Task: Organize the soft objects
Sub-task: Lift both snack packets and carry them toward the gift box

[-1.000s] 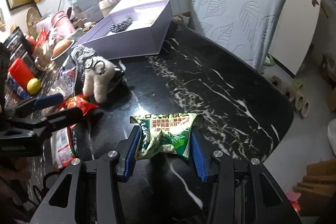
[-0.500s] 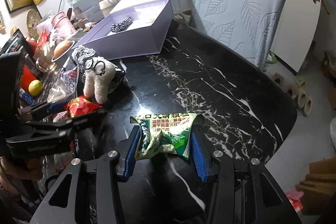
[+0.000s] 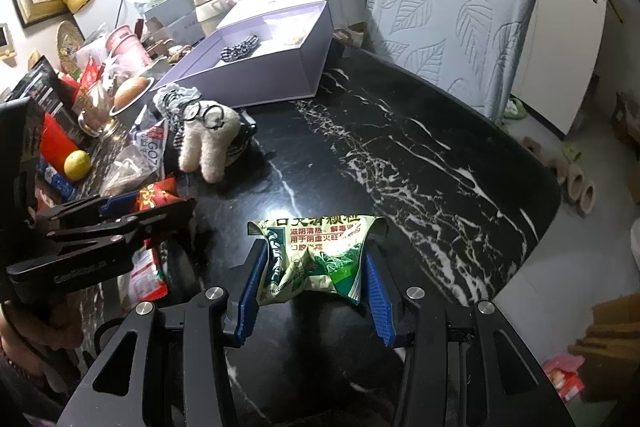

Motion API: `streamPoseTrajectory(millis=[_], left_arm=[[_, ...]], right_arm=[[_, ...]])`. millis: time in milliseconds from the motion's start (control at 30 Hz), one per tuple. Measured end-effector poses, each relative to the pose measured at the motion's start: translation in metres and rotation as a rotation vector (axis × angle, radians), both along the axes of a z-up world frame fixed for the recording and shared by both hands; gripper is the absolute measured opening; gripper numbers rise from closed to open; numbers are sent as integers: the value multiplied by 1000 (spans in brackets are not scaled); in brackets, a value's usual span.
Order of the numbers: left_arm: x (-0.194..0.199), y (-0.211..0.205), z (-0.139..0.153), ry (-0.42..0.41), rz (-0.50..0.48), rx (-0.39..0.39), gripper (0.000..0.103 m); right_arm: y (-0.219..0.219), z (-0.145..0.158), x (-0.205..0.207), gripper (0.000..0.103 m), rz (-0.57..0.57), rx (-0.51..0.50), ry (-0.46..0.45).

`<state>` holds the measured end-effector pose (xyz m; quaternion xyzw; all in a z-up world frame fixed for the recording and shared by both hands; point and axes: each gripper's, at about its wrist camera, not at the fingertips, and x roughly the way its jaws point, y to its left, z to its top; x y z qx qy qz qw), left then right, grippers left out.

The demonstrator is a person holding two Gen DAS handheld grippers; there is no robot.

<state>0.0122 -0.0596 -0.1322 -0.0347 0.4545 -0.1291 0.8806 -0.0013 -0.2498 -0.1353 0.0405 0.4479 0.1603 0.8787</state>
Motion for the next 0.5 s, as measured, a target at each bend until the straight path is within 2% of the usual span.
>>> streamPoseTrajectory(millis=[500], left_arm=[[-55,11,33,-101,28,-20,51]], right_arm=[[20,9,-42,46,61,36,-32]])
